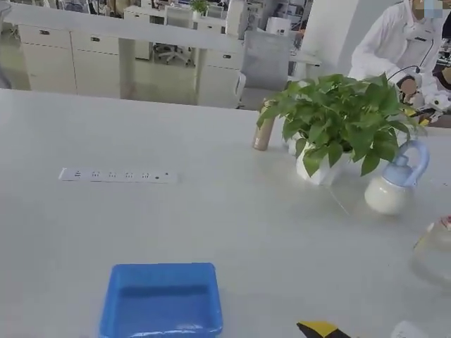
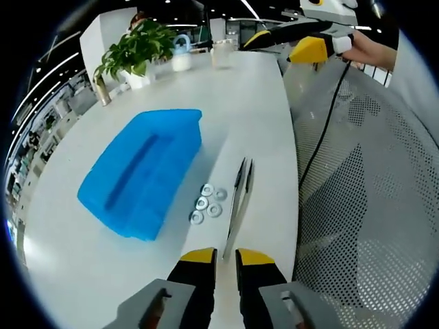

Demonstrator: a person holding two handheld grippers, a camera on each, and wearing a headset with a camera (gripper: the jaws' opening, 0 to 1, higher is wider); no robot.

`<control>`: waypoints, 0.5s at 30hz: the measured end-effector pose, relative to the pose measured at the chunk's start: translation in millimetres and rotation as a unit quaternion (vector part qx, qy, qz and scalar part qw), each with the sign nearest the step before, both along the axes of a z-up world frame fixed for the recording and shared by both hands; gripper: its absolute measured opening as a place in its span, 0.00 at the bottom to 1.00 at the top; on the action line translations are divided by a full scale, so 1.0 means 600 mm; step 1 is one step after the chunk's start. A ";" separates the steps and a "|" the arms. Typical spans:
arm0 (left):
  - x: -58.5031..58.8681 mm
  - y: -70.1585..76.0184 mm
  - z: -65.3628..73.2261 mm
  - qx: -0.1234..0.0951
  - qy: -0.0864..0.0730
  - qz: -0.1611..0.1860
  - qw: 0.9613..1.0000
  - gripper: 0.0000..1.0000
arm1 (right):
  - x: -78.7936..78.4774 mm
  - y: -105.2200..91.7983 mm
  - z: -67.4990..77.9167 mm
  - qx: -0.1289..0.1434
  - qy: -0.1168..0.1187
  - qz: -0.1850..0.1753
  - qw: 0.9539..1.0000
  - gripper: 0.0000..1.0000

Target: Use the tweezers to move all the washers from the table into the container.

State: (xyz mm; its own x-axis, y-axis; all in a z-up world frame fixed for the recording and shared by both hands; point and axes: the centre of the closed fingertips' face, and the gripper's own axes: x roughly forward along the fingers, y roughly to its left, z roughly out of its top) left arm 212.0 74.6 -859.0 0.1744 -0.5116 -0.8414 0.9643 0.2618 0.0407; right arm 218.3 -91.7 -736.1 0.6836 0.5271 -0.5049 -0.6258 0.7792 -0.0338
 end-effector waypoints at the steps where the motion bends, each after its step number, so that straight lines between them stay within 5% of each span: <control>1: -0.001 -0.002 -0.001 0.003 0.000 -0.003 1.000 0.05 | -0.001 0.001 -0.002 -0.002 0.002 0.002 1.000 0.54; 11: -0.011 -0.009 -0.001 0.032 -0.022 -0.053 0.998 0.00 | -0.008 0.021 -0.021 -0.025 0.013 0.044 0.999 0.50; 15: -0.018 -0.015 0.025 0.024 -0.033 -0.064 0.997 0.00 | -0.014 0.033 -0.033 -0.033 0.018 0.073 0.997 0.47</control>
